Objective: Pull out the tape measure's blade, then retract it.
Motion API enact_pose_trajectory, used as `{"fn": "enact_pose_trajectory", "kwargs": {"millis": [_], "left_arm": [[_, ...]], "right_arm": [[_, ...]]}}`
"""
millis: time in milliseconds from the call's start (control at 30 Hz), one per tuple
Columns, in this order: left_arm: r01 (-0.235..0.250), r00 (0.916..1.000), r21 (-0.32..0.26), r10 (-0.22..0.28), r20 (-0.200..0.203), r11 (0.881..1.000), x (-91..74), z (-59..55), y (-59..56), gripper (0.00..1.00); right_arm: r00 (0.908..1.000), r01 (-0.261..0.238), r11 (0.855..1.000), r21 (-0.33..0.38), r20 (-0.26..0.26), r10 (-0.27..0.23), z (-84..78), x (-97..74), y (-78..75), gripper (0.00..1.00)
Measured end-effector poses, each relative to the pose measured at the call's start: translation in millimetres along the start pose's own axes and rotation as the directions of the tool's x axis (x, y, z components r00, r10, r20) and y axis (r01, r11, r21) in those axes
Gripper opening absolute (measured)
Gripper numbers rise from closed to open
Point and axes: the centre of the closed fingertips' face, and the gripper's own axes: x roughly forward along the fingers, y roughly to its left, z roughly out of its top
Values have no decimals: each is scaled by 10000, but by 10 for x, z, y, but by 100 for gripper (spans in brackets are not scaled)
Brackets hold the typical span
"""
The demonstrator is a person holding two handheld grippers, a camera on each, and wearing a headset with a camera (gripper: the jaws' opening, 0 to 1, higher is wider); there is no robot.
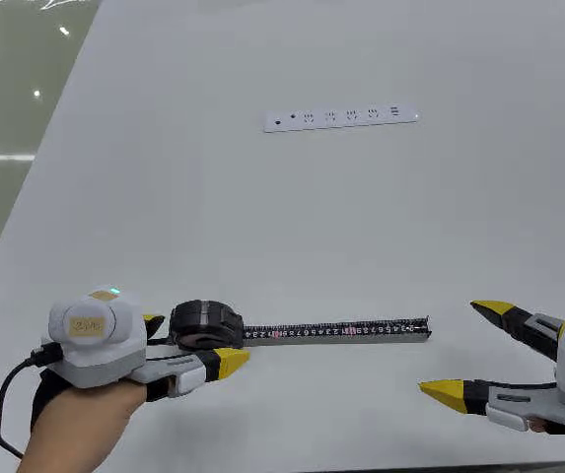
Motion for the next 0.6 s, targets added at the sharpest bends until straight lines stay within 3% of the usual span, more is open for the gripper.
{"fn": "enact_pose_trajectory", "kwargs": {"millis": [233, 600], "left_arm": [[75, 9999, -58, -75, -84, 10000, 45, -16, -31, 83], [-296, 9995, -283, 300, 135, 9992, 59, -18, -37, 83]], "right_arm": [[10000, 1, 10000, 25, 15, -1, -7, 0, 3, 79], [9999, 43, 10000, 49, 93, -43, -8, 0, -17, 79]]}}
